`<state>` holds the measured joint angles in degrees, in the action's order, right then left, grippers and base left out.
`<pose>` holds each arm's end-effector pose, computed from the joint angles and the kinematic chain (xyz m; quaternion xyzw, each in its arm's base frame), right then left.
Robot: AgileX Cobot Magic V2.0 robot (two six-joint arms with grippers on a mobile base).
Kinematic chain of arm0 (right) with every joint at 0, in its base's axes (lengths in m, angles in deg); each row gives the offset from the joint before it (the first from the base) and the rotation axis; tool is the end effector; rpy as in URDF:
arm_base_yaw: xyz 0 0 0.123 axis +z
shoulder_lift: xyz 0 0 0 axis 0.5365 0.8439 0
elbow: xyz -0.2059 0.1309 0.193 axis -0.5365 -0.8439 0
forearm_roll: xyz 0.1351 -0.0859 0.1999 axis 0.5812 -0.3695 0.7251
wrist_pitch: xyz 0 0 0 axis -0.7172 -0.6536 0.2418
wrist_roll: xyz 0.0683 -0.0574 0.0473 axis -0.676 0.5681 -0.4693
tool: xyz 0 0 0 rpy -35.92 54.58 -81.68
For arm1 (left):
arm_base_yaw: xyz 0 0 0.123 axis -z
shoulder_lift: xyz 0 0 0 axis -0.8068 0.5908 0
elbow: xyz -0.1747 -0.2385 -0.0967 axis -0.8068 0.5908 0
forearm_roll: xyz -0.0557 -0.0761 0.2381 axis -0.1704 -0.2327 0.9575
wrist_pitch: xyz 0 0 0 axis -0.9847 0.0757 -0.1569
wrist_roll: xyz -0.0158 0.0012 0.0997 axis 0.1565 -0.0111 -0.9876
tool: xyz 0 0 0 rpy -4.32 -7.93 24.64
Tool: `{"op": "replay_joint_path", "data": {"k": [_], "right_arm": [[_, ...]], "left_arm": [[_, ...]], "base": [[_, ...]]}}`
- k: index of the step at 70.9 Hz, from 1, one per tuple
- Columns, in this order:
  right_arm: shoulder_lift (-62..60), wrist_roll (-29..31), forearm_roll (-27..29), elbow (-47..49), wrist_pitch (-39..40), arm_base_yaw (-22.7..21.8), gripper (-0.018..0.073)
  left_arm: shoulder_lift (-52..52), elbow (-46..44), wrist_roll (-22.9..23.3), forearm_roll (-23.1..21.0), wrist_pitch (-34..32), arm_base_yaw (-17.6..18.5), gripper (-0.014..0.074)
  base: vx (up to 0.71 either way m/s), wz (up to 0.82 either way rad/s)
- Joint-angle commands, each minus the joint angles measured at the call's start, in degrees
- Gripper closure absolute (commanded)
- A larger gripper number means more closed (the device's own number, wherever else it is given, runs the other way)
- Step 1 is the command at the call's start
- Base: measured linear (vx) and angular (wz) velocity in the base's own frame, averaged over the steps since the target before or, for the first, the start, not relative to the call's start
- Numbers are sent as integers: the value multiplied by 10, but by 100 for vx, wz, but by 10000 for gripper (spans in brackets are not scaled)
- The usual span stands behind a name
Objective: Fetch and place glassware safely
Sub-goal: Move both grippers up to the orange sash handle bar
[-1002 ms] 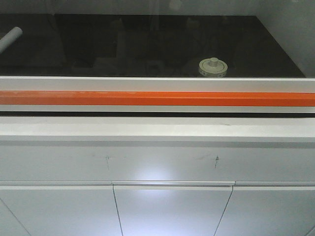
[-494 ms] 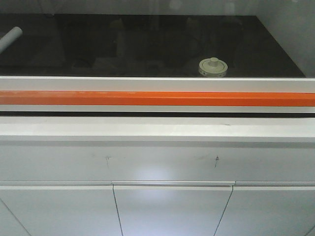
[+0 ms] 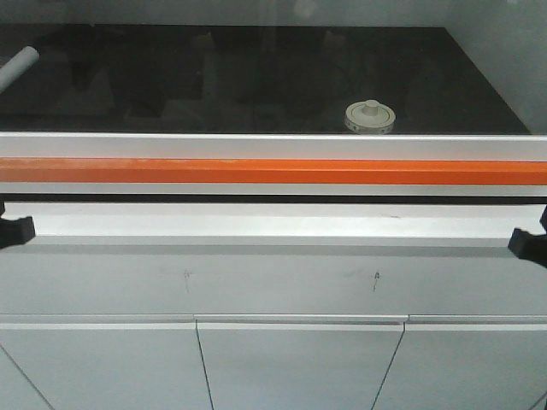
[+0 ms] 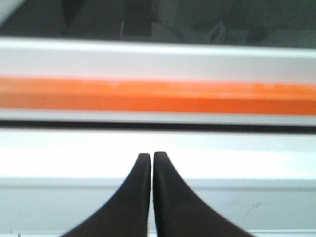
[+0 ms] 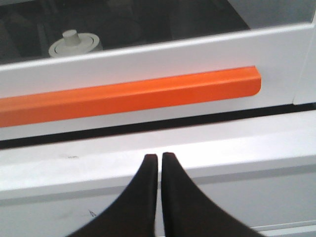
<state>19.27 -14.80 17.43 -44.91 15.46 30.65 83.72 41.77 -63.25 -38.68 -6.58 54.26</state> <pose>0.1768 -0.0059 0.2913 0.0496 0.8259 0.0138 0.5614 0.2106 -0.0030 0.3001 -0.0205 0.8489 -0.0248 0.5275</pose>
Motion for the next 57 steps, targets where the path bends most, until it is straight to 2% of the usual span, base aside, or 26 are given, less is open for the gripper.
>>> {"op": "replay_joint_path", "data": {"k": [1,9,17,23,36,57], "right_arm": [[-2,-1,0,-29,115,-2,563],[-2,6,-16,-86,228,-2,563],[7,12,-58,-131,360,-2,563],[35,12,-71,-147,419,-2,563],[128,15,-73,-147,519,-2,563],[283,44,-71,-145,686,-2,563]], "left_arm": [[-6,36,0,-8,-135,4,603],[-4,96,0,14,-249,4,603],[-4,147,0,66,-380,4,603],[-4,172,1,87,-450,4,603],[31,190,0,88,-544,4,603],[129,190,0,88,-649,4,603]], "base": [[0,0],[0,0],[0,0],[0,0],[0,0],[0,0]]}}
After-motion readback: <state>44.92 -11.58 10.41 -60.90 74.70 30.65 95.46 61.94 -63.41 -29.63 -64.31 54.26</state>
